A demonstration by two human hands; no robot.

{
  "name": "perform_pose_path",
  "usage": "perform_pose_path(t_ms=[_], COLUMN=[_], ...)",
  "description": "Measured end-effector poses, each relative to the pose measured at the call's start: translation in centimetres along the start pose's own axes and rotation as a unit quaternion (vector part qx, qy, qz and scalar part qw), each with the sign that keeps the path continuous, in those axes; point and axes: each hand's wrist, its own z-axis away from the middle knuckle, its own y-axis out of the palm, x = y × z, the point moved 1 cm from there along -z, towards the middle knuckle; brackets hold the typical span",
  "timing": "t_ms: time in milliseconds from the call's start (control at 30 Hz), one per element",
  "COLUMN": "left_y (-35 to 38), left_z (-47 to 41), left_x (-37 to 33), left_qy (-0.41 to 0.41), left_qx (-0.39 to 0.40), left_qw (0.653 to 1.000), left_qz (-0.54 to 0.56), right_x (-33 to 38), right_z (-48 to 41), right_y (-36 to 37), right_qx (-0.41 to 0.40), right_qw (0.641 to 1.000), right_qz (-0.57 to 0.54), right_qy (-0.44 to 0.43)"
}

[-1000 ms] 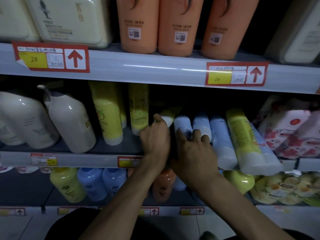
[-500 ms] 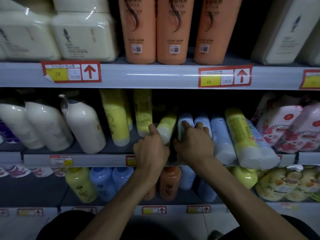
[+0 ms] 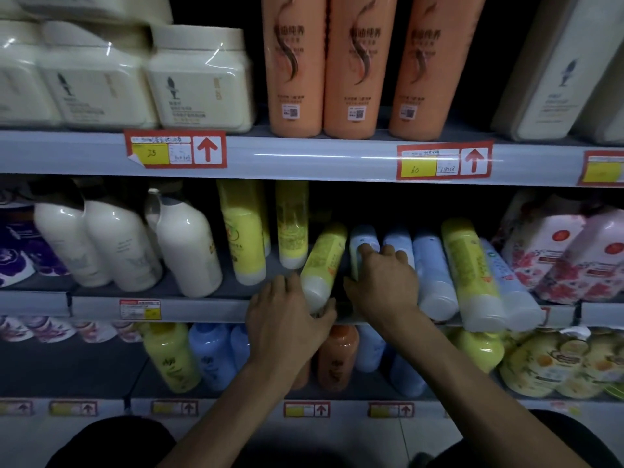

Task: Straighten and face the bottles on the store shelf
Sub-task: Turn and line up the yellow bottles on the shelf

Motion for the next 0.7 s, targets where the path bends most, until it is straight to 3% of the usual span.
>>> perform_pose_path(t_ms=[133,267,400,700], left_y=[-0.3,-0.4,-0.8,-1.9], left_z=[-0.5,-0.7,-0.6,0.0], left_x=[-0.5,-0.1,0.5,3.3], left_qy=[-0.054,-0.148,-0.213,-0.357], left_qx=[0.038,0.085,0.129,0.163], left_qw=[0.995,0.965,0.892,0.756], left_qz=[0.069,0.201,0.377,0.525], right_x=[0.4,0.5,0.6,0.6], right_z=[0.4,0.8,0.8,1.1], right_y=[0.2,0.7,1.3,1.0], right_qx=[0.001,-0.004,-0.039,-0.121], right_qw=[1.0,0.999,0.997,0.988], right_qz=[0.001,-0.006,-0.016,-0.056], right_qy=[-0.019,-0.047,-0.068,-0.08])
